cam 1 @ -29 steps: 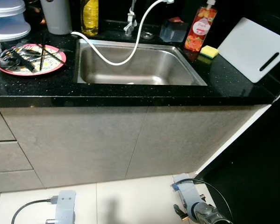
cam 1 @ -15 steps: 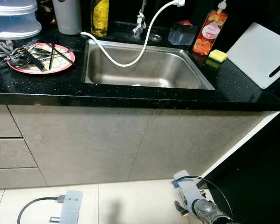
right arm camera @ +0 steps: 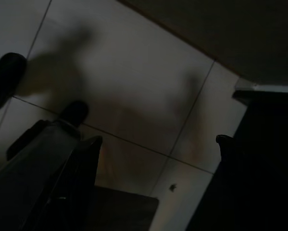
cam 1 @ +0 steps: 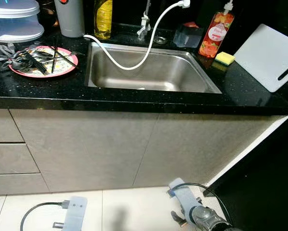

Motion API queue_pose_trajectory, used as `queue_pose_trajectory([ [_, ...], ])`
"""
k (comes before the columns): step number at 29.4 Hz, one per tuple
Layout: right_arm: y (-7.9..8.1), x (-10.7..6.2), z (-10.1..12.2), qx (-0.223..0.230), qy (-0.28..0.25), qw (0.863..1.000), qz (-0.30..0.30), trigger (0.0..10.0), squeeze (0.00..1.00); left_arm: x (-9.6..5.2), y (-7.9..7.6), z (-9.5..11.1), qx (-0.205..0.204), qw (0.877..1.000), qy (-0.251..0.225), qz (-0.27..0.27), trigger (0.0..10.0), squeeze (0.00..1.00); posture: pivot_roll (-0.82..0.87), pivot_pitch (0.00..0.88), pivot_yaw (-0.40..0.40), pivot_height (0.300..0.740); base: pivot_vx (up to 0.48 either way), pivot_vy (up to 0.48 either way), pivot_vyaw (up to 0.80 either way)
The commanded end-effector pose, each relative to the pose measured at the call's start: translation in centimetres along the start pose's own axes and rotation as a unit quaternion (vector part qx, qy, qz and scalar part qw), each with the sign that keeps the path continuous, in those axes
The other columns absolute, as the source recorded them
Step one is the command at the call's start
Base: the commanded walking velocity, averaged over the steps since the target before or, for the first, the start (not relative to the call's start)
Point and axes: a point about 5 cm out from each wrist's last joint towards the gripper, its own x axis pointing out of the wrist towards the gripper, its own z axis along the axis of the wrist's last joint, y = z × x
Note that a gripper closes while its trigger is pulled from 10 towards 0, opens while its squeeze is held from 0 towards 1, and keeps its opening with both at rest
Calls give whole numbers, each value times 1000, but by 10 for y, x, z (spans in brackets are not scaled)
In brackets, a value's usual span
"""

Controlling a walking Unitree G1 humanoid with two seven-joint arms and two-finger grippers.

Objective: Kitchen organization

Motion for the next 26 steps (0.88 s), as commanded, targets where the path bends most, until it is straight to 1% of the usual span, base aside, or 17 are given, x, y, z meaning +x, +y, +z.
queue_pose_trajectory([
  [1, -6, -2, -7, -8, 17, 1000, -4, 10000, 0, -5, -3, -15, 7, 999, 31, -4, 10000, 0, 329, 0, -156, 740, 0, 0, 0],
  [4, -5, -1, -6, -21, 16, 1000, 2, 10000, 0, -5, -1, -16, 8, 999, 34, 1, 10000, 0, 332, 0, -154, 740, 0, 0, 0],
  [7, -5, -1, -4, -13, 14, 1000, -2, 10000, 0, -6, 1, -18, 9, 999, 38, 3, 10000, 0, 333, 0, -151, 740, 0, 0, 0],
  [9, -4, -1, -4, 0, 14, 1000, -4, 10000, 0, -9, 1, -25, 17, 999, 46, 0, 10000, 0, 345, 0, -160, 740, 0, 0, 0],
  [10, -4, -1, -4, 0, 14, 1000, -4, 10000, 0, -9, 1, -25, 17, 999, 46, 0, 10000, 0, 345, 0, -160, 740, 0, 0, 0],
  [12, 2, 0, -4, -8, 13, 1000, 8, 10000, 0, -13, 3, -31, 14, 999, 48, 3, 10000, 0, 345, 0, -149, 740, 0, 0, 0],
  [14, 2, 0, -4, -8, 13, 1000, 8, 10000, 0, -13, 3, -31, 14, 999, 48, 3, 10000, 0, 345, 0, -149, 740, 0, 0, 0],
  [16, 4, 0, -4, -5, 12, 1000, 9, 10000, 0, -14, 4, -33, 12, 999, 47, 4, 10000, 0, 340, 0, -137, 740, 0, 0, 0],
  [17, 5, 0, -6, 3, 14, 1000, 5, 10000, 0, -16, 2, -33, 19, 999, 43, -1, 10000, 0, 334, 0, -128, 740, 0, 0, 0],
  [18, 6, 0, -10, 3, 18, 1000, 7, 10000, 0, -17, 1, -32, 21, 999, 35, -3, 10000, 0, 333, 0, -129, 740, 0, 0, 0],
  [21, 8, -1, -13, 3, 20, 1000, 9, 10000, 0, -17, 1, -31, 22, 999, 28, -4, 10000, 0, 332, 0, -128, 740, 0, 0, 0],
  [24, 9, -2, -18, 0, 26, 1000, 9, 10000, 0, -15, 4, -24, 20, 1000, 18, 0, 10000, 0, 320, 0, -112, 740, 0, 0, 0],
  [25, 6, -3, -23, 15, 32, 999, -4, 10000, 0, -13, 5, -20, 29, 999, 15, -4, 10000, 0, 310, 0, -103, 740, 0, 0, 0],
  [26, 6, -3, -23, 15, 32, 999, -4, 10000, 0, -13, 5, -20, 29, 999, 15, -4, 10000, 0, 310, 0, -103, 740, 0, 0, 0],
])
